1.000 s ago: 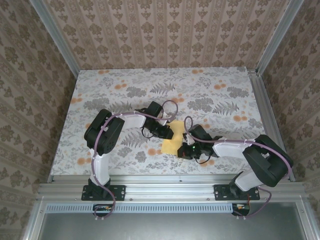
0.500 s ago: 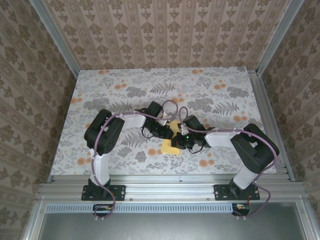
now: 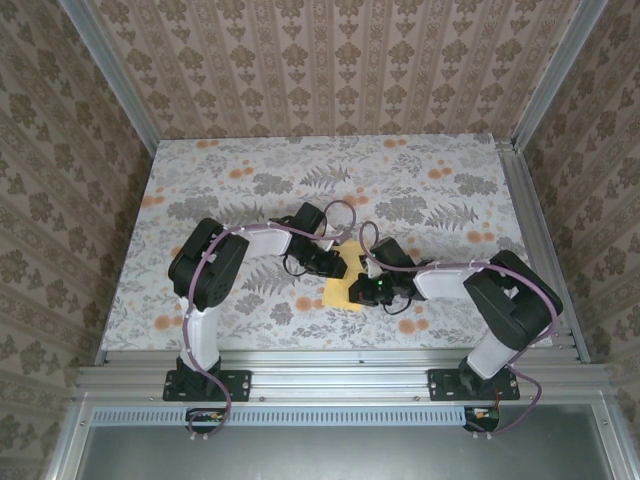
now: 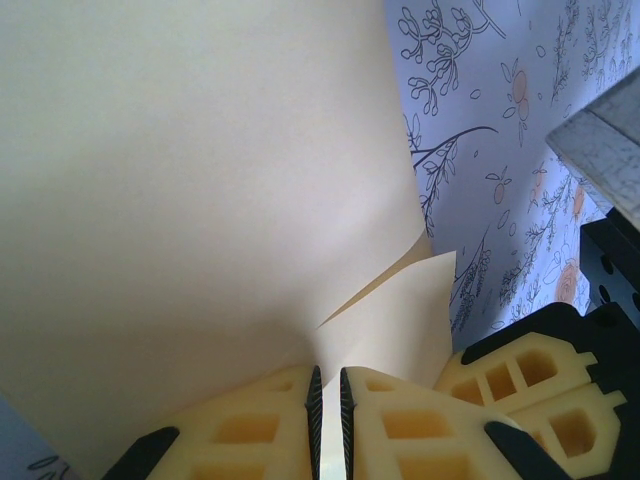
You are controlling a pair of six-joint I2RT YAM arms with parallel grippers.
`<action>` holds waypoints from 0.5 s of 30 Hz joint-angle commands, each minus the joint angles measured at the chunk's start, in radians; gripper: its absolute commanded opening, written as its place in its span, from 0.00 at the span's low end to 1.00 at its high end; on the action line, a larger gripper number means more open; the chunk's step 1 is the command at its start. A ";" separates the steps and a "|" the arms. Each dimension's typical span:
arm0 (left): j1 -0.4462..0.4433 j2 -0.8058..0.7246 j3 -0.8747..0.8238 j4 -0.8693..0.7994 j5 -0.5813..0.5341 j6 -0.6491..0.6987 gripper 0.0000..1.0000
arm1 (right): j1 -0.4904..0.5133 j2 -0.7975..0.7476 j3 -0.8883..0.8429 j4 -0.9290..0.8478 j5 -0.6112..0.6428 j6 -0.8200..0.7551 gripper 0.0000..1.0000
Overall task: Fold a paper plane with a square sheet of paper (pick it up from the middle)
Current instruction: Fold the triangle a second time at the center of the table.
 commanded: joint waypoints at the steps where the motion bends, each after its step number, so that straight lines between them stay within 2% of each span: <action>1: 0.018 0.071 -0.029 -0.050 -0.166 0.032 0.17 | 0.000 -0.015 -0.071 -0.124 0.042 -0.020 0.00; 15: 0.030 0.036 0.042 -0.046 -0.132 -0.002 0.19 | 0.028 -0.068 -0.139 -0.118 0.049 0.002 0.00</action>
